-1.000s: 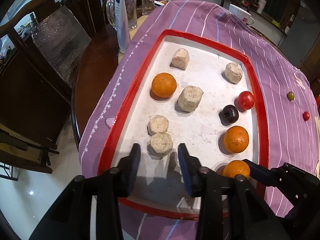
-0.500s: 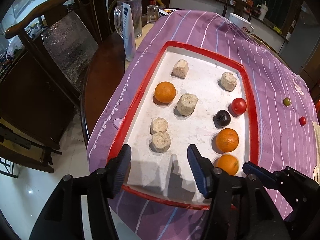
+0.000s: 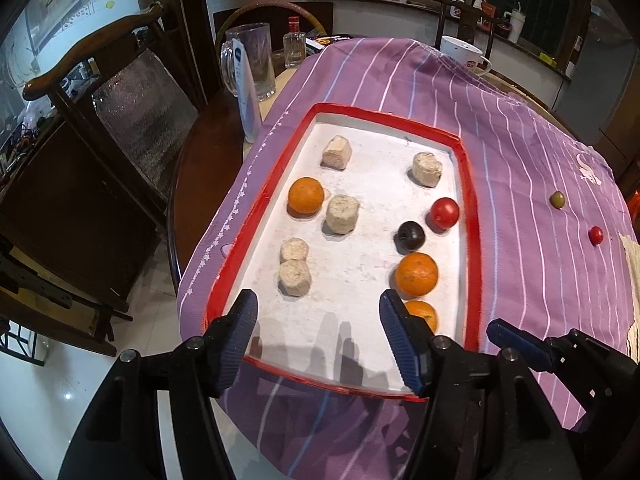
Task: Organize fruits
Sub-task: 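Move both tools back toward the green grape and red tomato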
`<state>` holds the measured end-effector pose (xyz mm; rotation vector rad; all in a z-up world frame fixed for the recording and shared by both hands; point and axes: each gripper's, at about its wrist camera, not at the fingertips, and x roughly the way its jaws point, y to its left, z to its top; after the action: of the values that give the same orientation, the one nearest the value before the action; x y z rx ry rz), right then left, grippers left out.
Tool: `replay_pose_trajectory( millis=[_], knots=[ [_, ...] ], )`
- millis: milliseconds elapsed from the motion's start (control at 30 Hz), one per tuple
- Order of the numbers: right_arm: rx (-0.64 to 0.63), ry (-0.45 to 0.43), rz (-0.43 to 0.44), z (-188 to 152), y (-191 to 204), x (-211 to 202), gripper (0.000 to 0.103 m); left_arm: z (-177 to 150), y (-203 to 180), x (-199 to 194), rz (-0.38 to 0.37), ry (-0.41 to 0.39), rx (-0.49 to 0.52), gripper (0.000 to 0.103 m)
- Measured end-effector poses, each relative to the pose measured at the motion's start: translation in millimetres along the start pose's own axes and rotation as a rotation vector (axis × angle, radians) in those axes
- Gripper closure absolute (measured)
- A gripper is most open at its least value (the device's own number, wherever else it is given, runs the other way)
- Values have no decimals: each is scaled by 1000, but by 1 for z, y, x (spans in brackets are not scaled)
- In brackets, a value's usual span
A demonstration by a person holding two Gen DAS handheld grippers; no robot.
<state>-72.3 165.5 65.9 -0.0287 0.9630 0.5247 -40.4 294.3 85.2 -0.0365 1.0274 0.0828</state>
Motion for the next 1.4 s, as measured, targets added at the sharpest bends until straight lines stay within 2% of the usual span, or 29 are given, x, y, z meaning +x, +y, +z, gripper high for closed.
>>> replay_pose_trajectory(
  millis=[333, 700, 1067, 1400],
  knots=[
    [24, -22, -20, -12, -27, -26, 64, -6, -34, -17, -13, -21, 16, 40],
    [58, -44, -63, -27, -72, -60, 64, -9, -92, -25, -53, -32, 57, 40],
    [119, -48, -108, -45, -121, -83, 64, -13, -150, -20, -85, -13, 114, 40],
    [182, -40, -131, -56, -165, -90, 64, -16, -184, -7, -97, 21, 133, 40]
  ],
)
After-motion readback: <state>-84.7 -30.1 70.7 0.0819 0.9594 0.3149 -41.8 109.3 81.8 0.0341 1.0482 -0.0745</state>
